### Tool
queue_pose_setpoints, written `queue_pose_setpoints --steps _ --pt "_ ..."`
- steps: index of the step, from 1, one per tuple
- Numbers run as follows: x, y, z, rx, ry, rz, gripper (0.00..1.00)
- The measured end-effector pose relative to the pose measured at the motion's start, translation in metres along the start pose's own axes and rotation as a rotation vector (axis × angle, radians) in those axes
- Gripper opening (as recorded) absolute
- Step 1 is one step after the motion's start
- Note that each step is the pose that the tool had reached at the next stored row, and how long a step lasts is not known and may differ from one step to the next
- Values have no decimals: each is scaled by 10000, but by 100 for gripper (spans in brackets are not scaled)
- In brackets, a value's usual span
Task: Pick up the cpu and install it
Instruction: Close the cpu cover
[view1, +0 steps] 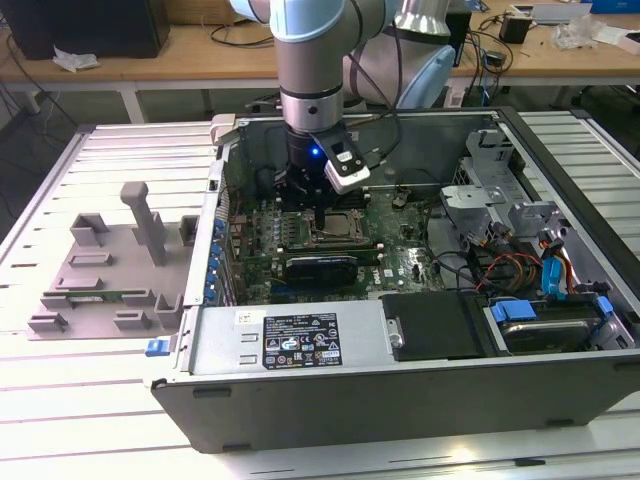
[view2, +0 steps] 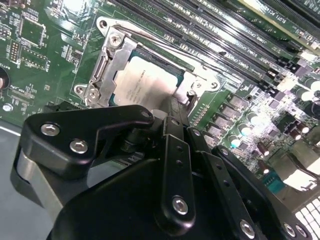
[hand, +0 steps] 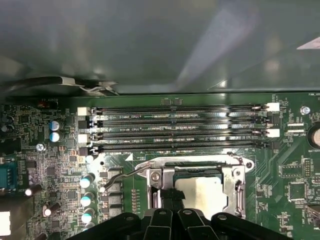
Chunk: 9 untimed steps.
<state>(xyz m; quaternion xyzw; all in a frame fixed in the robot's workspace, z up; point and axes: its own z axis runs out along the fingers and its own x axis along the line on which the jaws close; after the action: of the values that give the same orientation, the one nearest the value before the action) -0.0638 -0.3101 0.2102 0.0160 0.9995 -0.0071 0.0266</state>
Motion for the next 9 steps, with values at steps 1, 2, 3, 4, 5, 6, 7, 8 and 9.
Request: queue_pose_setpoints --steps 1,2,3,4,5,6,7,8,9 --pt "2 0 0 -2 -1 -18 11" --pt "7 0 0 9 -2 -87 11" --pt "12 0 -1 24 -3 -209 11" --pt "14 -1 -2 28 -4 -318 11" --pt "15 -1 -6 24 -7 -450 11" --pt "13 -2 -41 20 -8 -502 11" --pt "11 -2 -83 19 -9 -513 11" --pt "9 -2 -123 18 -9 -520 11" --pt "7 -3 -151 17 -10 -524 11"
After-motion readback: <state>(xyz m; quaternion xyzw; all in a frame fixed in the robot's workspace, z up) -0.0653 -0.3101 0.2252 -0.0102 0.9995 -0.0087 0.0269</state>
